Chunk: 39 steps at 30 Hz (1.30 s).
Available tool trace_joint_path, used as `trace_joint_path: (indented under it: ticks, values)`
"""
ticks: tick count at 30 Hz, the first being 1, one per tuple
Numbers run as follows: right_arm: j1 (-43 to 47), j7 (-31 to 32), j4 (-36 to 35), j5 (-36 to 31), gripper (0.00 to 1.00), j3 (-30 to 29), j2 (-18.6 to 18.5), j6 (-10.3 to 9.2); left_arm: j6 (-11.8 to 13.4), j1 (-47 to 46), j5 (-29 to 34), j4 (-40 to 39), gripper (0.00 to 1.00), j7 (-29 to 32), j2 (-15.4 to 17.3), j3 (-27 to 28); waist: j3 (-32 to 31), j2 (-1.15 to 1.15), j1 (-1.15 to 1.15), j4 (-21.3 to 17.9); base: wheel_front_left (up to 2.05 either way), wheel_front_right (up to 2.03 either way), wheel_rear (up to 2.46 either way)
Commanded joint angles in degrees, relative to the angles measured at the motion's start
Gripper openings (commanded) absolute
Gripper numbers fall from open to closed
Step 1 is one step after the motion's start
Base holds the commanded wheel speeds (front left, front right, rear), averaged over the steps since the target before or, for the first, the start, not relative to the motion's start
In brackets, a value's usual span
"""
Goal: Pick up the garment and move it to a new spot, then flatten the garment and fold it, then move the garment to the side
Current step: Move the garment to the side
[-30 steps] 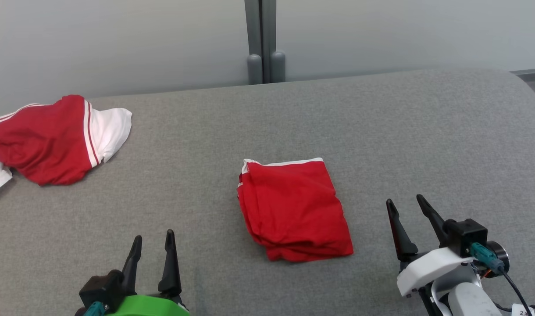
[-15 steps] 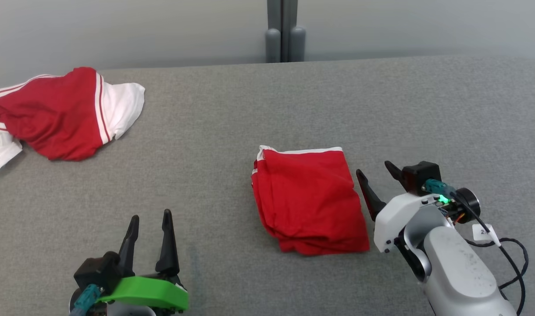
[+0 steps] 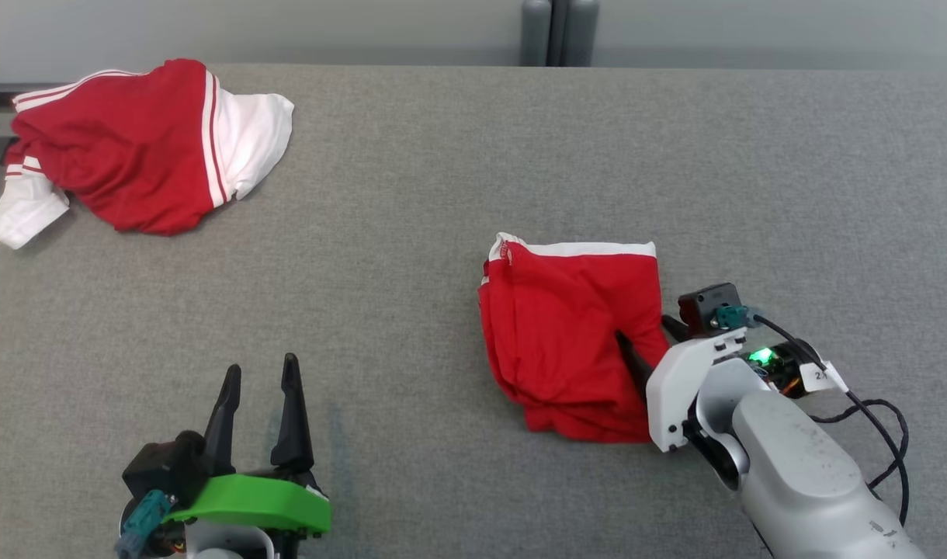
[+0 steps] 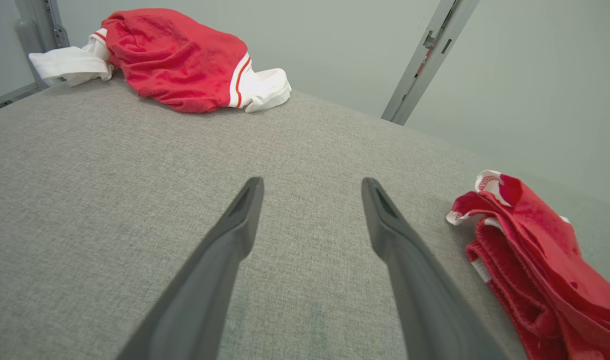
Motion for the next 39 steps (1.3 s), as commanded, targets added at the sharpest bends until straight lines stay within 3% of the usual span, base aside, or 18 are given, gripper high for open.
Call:
trace_joint_path:
  ticks: [1,3,4,5,8,16,26,33,39]
  values:
    - [-0.1,1.1,1.3,0.7,1.00,1.6,0.0,0.00,0.4,-1.1,-0.5,-0.3,1.00,0.0,0.2,0.1,0.5,0.00,0.00,0.3,0.00,0.00,0.00]
    - [-0.6,1.9,2.5,1.8,1.00,3.3,0.2,0.02,0.5,-1.2,-0.5,-0.3,1.00,0.0,0.2,0.2,0.8,0.00,0.00,0.2,0.00,0.00,0.00]
    - [-0.9,2.2,3.0,2.2,0.68,4.0,0.3,0.02,0.5,-1.3,-0.6,-0.4,1.00,0.0,0.2,0.2,0.9,0.00,0.00,0.2,0.00,0.00,0.00]
    - [-1.2,2.2,3.4,2.6,0.45,4.4,0.3,0.02,0.6,-1.4,-0.6,-0.5,1.00,0.0,0.2,0.2,1.0,0.00,0.00,0.1,0.00,0.00,0.00]
    - [-2.6,1.4,4.2,3.1,0.00,5.5,0.1,0.02,0.5,-1.5,-0.2,-0.7,1.00,0.0,0.2,0.0,1.4,0.00,0.00,-0.4,0.00,0.00,0.00]
    - [-7.4,-2.8,4.6,2.2,0.00,4.1,-2.4,-0.06,-0.3,-3.1,1.9,-1.7,1.00,0.0,0.2,0.0,3.0,0.00,0.00,-4.7,0.00,0.00,0.00]
    - [-12.0,-5.1,3.3,0.3,0.00,-1.5,-7.7,-0.05,-1.9,-7.5,6.0,-3.1,1.00,0.0,0.4,0.6,9.1,0.00,0.00,-17.0,0.00,0.00,0.00]
    - [-13.7,-7.3,2.2,-0.2,0.00,-6.5,-8.4,-0.04,-2.8,-10.4,8.4,-2.8,1.00,0.0,2.4,-1.2,14.6,0.00,0.00,-25.7,0.00,0.00,0.00]
    - [-14.0,-9.0,2.5,-0.8,0.00,-10.2,-8.1,-0.04,-3.1,-12.8,10.1,-2.6,1.00,0.9,4.0,-3.5,17.2,0.00,0.00,-29.4,0.00,0.00,0.00]
